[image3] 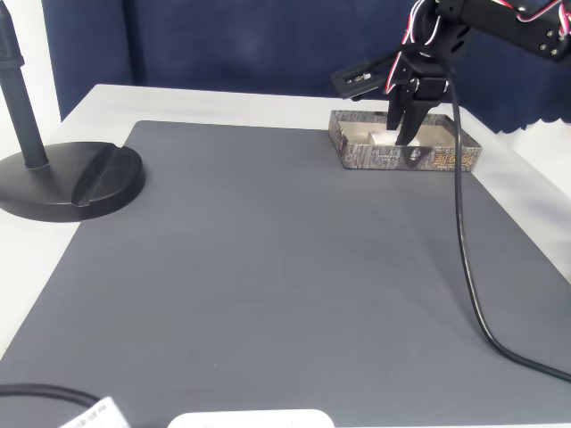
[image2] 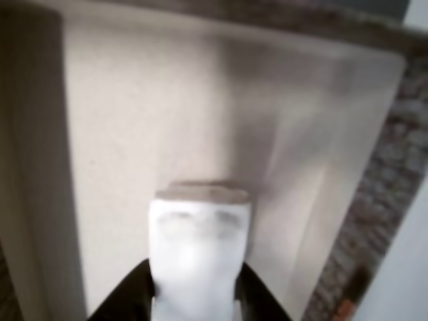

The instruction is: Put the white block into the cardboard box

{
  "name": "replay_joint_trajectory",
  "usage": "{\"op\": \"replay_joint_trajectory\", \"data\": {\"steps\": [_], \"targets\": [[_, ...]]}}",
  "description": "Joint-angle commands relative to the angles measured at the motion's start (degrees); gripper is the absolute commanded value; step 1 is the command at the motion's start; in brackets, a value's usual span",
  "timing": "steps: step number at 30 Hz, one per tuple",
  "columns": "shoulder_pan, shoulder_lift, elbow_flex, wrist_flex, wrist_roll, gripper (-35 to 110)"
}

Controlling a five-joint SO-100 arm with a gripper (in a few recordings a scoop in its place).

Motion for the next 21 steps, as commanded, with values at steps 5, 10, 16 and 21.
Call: {"op": "replay_joint_trajectory", "data": {"steps": [5, 10, 16, 21], "targets": [[-1.14, 0.7, -4.92, 0.79, -1.49, 7], [-0.97, 0.53, -5.71, 0.53, -2.37, 16], [-0.79, 0.26, -5.98, 0.26, -3.34, 23], [-0.79, 0.09, -6.59, 0.18, -3.08, 26]]}}
